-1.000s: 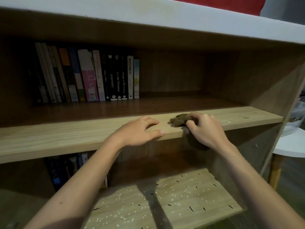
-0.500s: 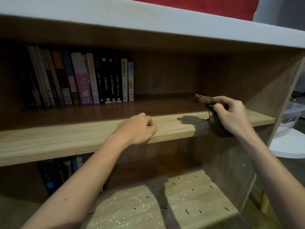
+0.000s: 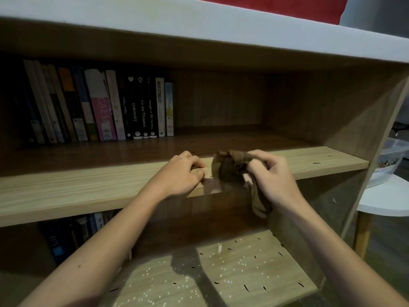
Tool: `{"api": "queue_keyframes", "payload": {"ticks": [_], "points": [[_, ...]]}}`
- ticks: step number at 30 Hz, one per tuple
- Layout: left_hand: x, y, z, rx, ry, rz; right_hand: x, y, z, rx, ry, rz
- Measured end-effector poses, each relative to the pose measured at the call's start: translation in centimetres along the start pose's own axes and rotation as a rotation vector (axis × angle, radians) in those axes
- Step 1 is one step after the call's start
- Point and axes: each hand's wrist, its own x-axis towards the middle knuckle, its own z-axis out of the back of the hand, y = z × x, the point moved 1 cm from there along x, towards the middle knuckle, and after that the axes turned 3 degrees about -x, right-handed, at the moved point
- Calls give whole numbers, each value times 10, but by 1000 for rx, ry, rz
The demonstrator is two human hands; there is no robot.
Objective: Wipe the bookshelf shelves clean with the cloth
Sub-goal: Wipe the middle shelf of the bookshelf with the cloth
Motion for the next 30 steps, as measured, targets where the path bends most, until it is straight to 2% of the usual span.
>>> {"api": "queue_keyframes", "payload": {"ticks": [5, 8, 10, 13, 17, 25, 28, 30], "points": [[-1, 2, -1, -15, 9, 0, 53, -19, 34, -66, -257, -63], [0, 1, -1, -22, 2, 3, 98, -47, 44, -309, -296, -147], [0, -1, 0, -28, -6, 5, 124, -68, 45, -463, -255, -245], [-1, -2, 1, -40, -23, -2, 152, -90, 37, -578, -103, -337], [-1, -1, 0, -39, -45, -6, 164, -91, 16, -663, 174, -299], [1, -1, 0, -41, -52, -1, 68, -31, 9, -392, 383, 95], [1, 0, 0, -44, -43, 2, 24, -8, 10, -248, 458, 113], [1, 0, -1, -41, -34, 3, 8, 3, 14, -67, 399, 94]]}}
